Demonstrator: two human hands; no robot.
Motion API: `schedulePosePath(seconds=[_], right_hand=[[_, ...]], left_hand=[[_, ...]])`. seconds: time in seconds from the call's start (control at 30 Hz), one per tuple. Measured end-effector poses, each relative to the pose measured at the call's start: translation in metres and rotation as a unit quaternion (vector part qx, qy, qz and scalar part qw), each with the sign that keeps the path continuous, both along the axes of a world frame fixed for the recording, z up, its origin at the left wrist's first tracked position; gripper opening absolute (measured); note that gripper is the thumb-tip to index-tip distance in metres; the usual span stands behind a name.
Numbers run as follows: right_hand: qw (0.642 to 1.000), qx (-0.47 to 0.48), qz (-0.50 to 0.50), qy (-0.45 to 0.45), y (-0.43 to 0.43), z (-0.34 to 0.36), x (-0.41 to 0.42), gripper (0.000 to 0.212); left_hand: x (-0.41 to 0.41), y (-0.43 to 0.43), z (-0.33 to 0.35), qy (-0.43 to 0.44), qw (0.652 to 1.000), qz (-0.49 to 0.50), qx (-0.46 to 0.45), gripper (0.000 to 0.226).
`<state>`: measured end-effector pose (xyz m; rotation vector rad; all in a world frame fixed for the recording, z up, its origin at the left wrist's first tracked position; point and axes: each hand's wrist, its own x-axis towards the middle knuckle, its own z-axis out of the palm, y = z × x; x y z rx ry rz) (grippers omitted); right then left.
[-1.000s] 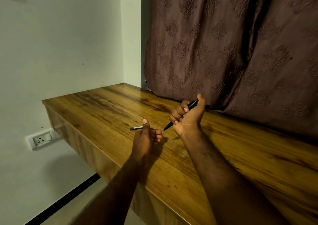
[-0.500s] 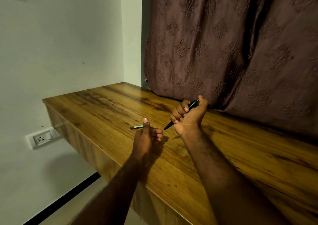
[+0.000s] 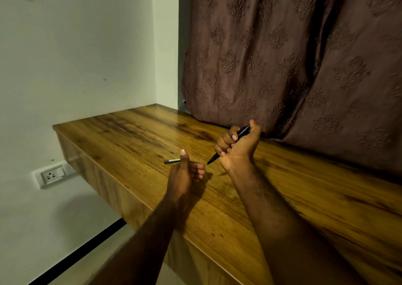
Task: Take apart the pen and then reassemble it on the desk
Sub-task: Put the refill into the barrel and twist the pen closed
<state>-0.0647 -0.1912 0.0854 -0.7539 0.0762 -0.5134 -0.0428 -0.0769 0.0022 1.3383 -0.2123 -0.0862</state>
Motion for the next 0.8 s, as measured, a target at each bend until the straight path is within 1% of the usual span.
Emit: schedulePosePath(seconds=[0.3,0.43,0.57,0.7,0.8], right_hand=[[0.998,0.041,-0.039,0.007,-0.0046,-0.0005,0.0031,0.053],[0.998,0.060,-0.037,0.006,-0.0067,-0.0012,0.0036,0.057],[0.997,0.063,-0.045,0.014,-0.0067,-0.0023,0.0042,0.054],[0.996,0.077,-0.039,0.011,-0.0068,-0.0035,0.0044,0.058],[0.996,0.076,-0.043,0.016,-0.0074,-0.0035,0.0037,0.054]], left_hand=[[0.0030,-0.0002,-0.0017,0.002,1.000,-0.004,-0.009,0.070],[0.0025,0.0000,0.0009,0.010,1.000,-0.017,-0.021,0.070],[0.0034,0.0031,0.0022,0.018,0.999,-0.039,-0.021,0.072],[0.0031,0.0045,0.0024,0.019,0.998,-0.054,-0.028,0.072],[0.0026,0.0049,0.0022,0.019,0.997,-0.058,-0.040,0.071]])
